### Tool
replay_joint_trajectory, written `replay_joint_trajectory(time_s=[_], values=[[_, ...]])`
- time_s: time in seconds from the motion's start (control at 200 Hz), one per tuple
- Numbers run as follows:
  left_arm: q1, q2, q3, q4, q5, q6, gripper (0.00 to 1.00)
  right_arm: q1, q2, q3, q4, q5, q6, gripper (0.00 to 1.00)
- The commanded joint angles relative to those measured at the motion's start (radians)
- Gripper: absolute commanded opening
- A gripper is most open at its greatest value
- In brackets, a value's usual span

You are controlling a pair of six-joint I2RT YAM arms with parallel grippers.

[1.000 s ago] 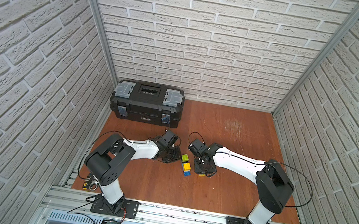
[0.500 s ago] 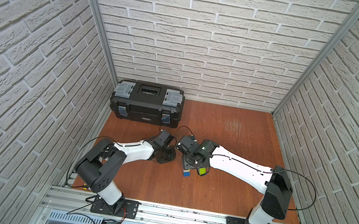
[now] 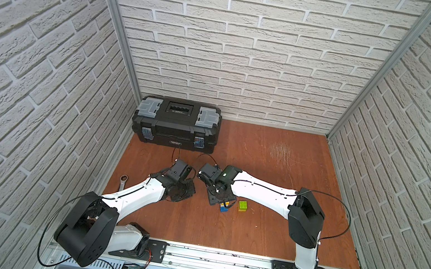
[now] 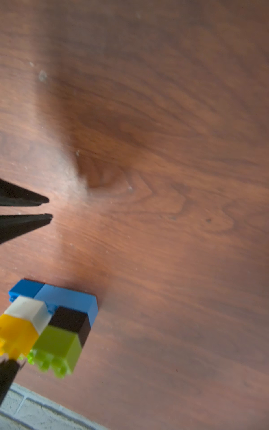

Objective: Assemble the number 4 with lego
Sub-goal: Pick up the lego brick from the center of the board.

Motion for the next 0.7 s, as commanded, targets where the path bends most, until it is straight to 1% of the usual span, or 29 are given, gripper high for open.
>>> replay_joint_trajectory(time_s=[0.0, 0.225, 0.42, 0.6, 0.695], values=[[0.002, -0.009, -0.006, 0.003, 0.003, 0.002, 0.13, -0.007, -0.009, 0.003, -0.027, 0.012, -0.015, 0.62], [0.001, 0.001, 0.000, 0.004, 0.004, 0.009, 0.13, -0.006, -0.055, -0.034, -0.003, 0.003, -0.004, 0.61], [0.001, -0.001, -0.006, 0.002, 0.005, 0.011, 0.13, -0.007, -0.100, -0.031, -0.009, 0.005, -0.007, 0.61], [0.001, 0.003, -0.005, 0.003, 0.004, 0.014, 0.13, -0.018, -0.052, -0.014, -0.047, 0.010, 0.006, 0.61], [0.000, -0.001, -0.007, 0.003, 0.004, 0.015, 0.13, -0.024, -0.027, -0.019, -0.056, 0.015, 0.024, 0.59]])
